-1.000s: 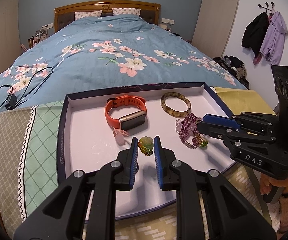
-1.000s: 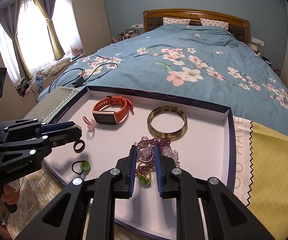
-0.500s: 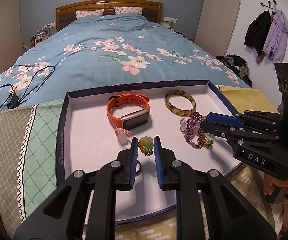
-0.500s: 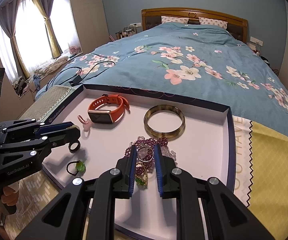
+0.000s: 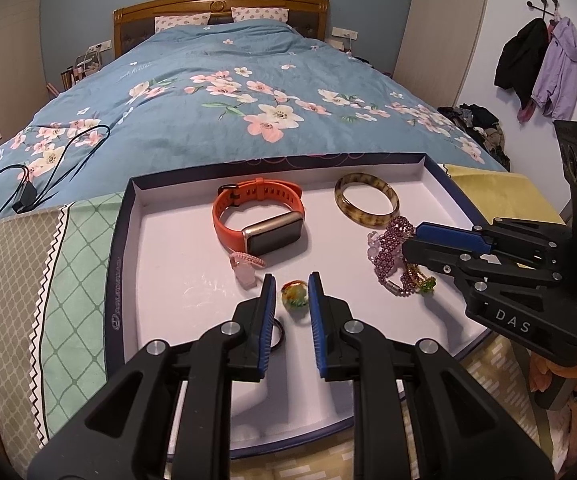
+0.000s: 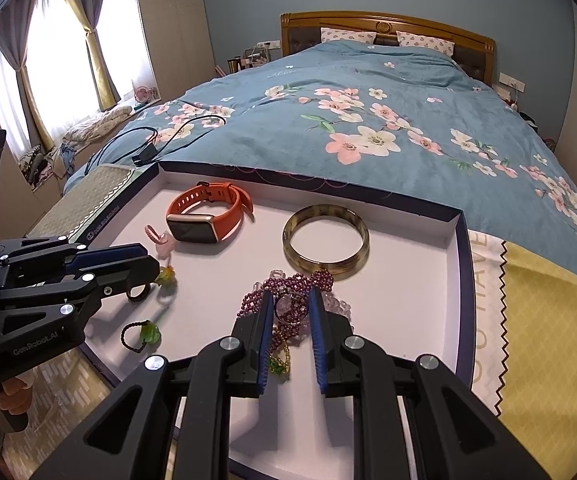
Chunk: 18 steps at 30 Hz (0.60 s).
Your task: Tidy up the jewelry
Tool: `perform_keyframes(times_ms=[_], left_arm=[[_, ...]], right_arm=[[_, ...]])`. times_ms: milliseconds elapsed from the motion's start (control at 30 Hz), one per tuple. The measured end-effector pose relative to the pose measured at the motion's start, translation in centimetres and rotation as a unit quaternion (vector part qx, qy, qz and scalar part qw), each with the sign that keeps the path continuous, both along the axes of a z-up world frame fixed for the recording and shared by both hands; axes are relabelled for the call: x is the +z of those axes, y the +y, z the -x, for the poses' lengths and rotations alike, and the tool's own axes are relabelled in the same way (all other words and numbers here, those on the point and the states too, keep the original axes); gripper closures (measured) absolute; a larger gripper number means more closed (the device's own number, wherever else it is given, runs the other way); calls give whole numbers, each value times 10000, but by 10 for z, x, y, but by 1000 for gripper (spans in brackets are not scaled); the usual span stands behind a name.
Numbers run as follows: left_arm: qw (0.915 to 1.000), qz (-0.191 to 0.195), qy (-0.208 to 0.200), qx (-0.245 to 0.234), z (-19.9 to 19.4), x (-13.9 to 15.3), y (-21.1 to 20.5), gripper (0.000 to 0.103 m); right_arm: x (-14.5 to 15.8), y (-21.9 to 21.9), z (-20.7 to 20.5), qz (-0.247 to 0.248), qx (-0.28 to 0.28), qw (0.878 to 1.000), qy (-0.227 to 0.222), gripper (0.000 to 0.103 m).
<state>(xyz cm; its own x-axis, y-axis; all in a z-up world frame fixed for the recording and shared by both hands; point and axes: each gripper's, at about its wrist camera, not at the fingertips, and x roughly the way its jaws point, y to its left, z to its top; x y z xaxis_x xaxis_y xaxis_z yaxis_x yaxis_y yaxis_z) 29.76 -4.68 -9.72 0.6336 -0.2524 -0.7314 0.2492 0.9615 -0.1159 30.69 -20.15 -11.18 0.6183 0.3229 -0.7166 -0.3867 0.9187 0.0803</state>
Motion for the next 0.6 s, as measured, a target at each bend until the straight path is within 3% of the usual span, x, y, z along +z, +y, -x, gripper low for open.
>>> perform_keyframes(times_ms=[133,467,533,600], left_arm=[[10000,10,-15,13,0,0,-1,86],[9995,-7,-298,44,13,14,4,67],[9993,-9,-367,38,19,19,5,63],[9990,-15,-446,69,26,25,7,53]], right_arm=[[0,-1,1,-35,-21,10000,-1,87],[10,-6,13,-204,-9,9997,-132,76],[14,-7,17,-265,-13,9995,-176,71],[18,-9,23,-319,-43,9992,-248,57]])
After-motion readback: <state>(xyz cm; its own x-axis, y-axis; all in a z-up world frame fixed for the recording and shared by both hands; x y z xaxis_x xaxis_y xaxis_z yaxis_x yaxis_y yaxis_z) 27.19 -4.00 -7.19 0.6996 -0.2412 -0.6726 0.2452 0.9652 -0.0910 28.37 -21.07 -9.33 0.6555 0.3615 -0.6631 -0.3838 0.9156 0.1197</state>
